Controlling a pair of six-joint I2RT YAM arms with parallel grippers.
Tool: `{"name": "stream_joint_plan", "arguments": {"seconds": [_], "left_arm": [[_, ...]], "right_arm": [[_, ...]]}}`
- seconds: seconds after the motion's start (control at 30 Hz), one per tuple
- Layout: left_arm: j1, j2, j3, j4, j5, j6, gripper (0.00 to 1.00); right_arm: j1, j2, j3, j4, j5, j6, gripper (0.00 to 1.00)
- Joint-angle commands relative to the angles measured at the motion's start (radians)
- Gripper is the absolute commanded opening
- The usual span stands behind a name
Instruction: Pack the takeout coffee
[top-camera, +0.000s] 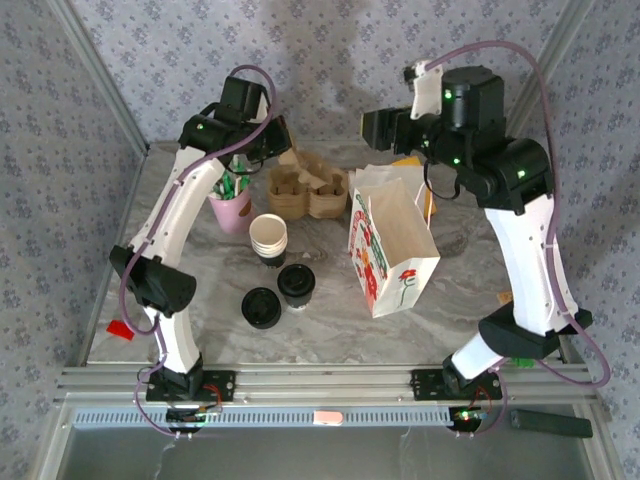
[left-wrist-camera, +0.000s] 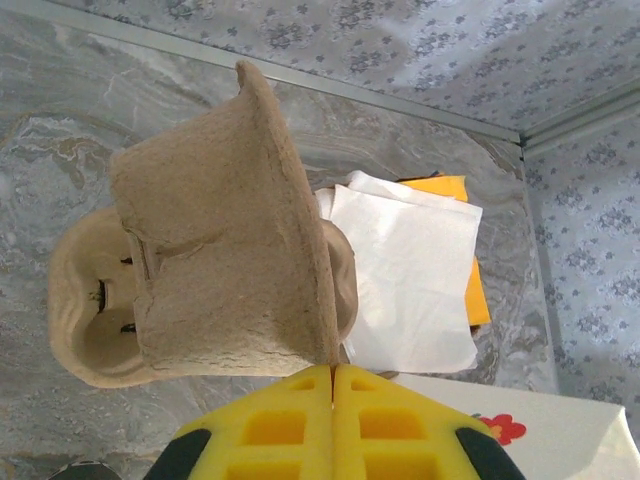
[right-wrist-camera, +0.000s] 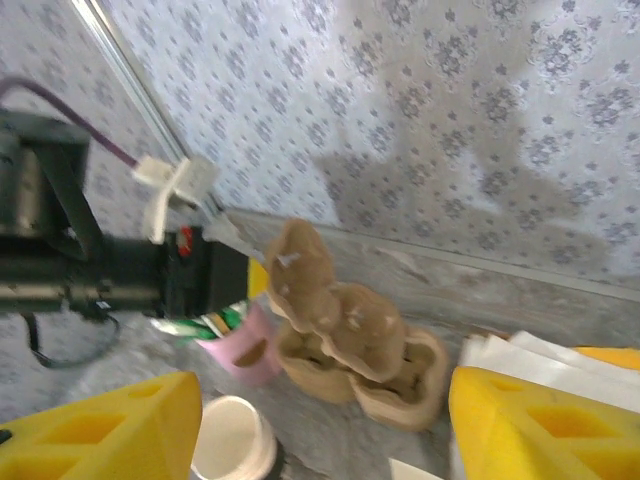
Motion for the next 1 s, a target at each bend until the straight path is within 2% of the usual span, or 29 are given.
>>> {"name": "stream_joint_plan", "arguments": {"seconds": [0.0, 0.13, 0.3, 0.63, 0.97], "left_arm": [[-0.009, -0.036, 0.062, -0.023, -0.022, 0.06, 0.0], [-0.009, -0.051, 0.062, -0.006, -0.032, 0.083, 0.0], [-0.009, -0.044, 0.063, 0.02, -0.012, 0.101, 0.0], [-0.01, -0.033, 0.152, -0.008, 0.01, 0.123, 0.0], [-0.037, -0.06, 0.226, -0.05, 0.02, 0.194, 0.0]], "right_arm": [[-0.015, 0.023, 0.047, 0.016, -0.15, 0.184, 0.68], [-0.033, 0.028, -0.001, 0.077, -0.246, 0.28, 0.68], [-0.036, 0.048, -0.059, 0.091, -0.258, 0.325, 0.67], [-0.101, 0.129, -0.075, 0.177, -0.351, 0.552, 0.64], [-0.19, 0.227, -0.083, 0.262, -0.58, 0.701, 0.74]]}}
